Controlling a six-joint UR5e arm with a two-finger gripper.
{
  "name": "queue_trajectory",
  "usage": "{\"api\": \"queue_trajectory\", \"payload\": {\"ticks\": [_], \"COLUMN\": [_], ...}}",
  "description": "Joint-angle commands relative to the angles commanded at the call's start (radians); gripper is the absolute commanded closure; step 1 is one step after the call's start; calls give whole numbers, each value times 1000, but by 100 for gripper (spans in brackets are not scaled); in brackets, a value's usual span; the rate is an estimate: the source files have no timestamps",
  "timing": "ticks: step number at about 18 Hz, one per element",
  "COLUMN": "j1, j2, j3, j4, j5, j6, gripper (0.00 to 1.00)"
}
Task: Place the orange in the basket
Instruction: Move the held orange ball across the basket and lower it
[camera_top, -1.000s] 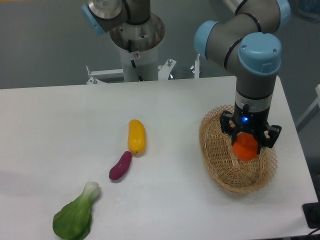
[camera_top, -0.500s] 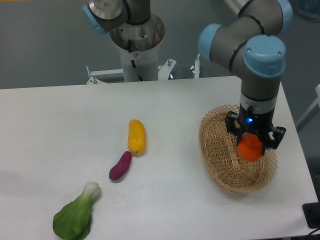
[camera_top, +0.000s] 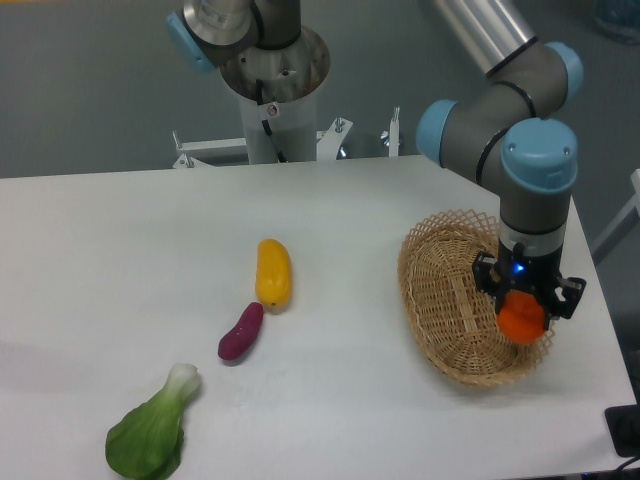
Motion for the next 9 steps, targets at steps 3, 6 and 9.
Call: {"api": "queue_trajectory", "payload": {"ticks": [3, 6, 9], "j1": [-9, -23, -25], "j2": [-32, -54, -55], "j3": [-2, -3, -6], "j4": [28, 34, 34], "j5": [-17, -18, -18], "j6": [-46, -106, -111], "gripper": [47, 47, 47]}}
